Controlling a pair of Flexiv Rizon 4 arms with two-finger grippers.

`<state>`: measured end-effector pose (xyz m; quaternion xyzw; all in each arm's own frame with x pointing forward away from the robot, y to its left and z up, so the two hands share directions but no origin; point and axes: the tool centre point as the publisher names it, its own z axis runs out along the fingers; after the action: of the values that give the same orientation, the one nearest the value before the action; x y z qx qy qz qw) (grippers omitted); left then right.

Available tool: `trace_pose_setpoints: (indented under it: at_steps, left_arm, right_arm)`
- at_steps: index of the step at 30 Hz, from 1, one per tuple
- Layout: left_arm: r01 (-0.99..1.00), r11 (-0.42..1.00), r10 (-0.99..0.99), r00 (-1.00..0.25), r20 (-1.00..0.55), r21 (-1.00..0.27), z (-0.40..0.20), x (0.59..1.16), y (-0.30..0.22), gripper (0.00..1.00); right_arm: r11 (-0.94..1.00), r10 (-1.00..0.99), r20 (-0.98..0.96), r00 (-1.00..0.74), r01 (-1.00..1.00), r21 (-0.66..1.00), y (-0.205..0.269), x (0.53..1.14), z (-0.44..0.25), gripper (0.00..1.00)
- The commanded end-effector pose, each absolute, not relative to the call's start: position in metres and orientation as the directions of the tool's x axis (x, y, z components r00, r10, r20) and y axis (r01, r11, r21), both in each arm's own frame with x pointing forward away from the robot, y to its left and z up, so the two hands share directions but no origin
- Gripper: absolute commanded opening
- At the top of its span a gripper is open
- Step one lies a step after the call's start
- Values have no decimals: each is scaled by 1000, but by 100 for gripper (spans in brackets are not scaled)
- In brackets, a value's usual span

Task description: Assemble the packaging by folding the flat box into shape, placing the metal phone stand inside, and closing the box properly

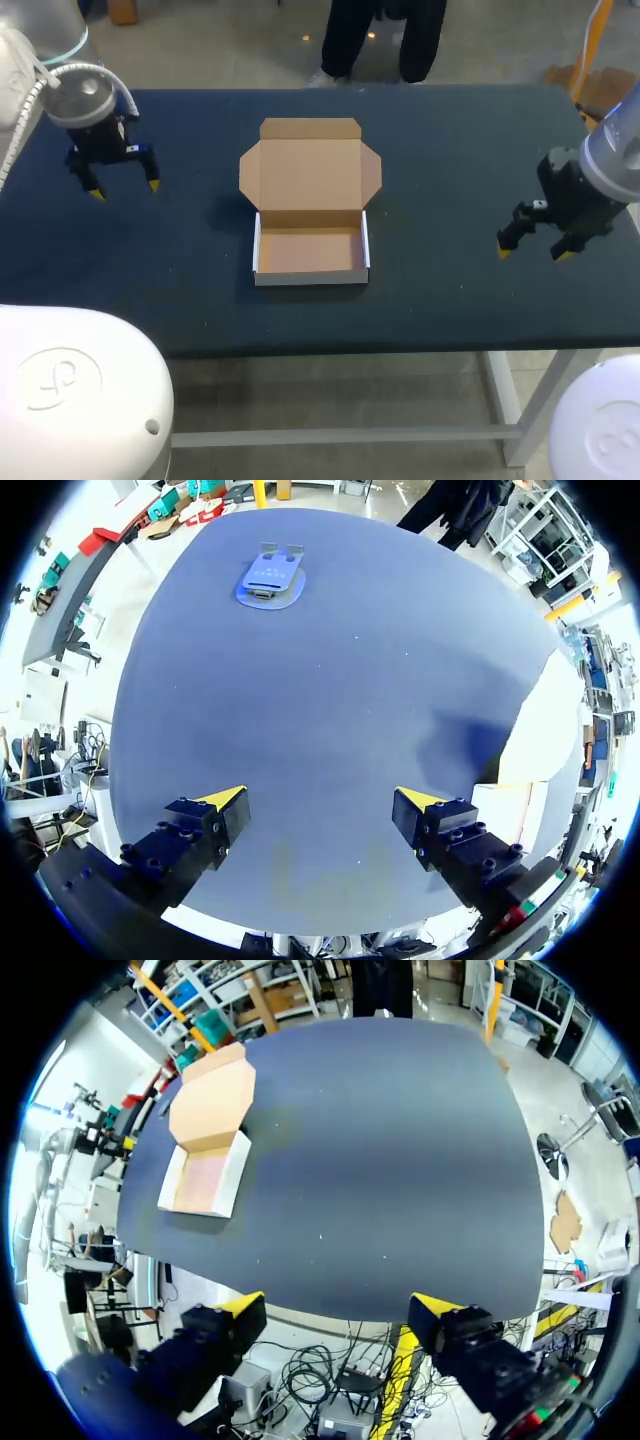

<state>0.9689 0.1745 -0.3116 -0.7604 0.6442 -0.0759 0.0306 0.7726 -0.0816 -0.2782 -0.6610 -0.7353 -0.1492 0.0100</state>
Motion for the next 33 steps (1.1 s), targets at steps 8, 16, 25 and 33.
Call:
trace_pose_setpoints:
  at_steps: [8,16,25,33]
  left_arm:
    - [-977,-139,-989,129,73,-162,-326,988,204,100]
    - [-981,-105,-993,94,71,-163,-343,1002,222,100]
    - [-983,-61,-997,54,46,-175,-360,1015,238,100]
    - [-984,-23,-1000,20,20,-175,-370,1027,248,100]
  right_arm:
    - [83,969,212,-126,976,201,-82,772,-276,100]
    - [83,969,212,-126,976,201,-82,772,-276,100]
    - [83,969,212,-126,976,201,-82,772,-276,100]
    - [83,969,212,-126,976,201,-82,772,-276,100]
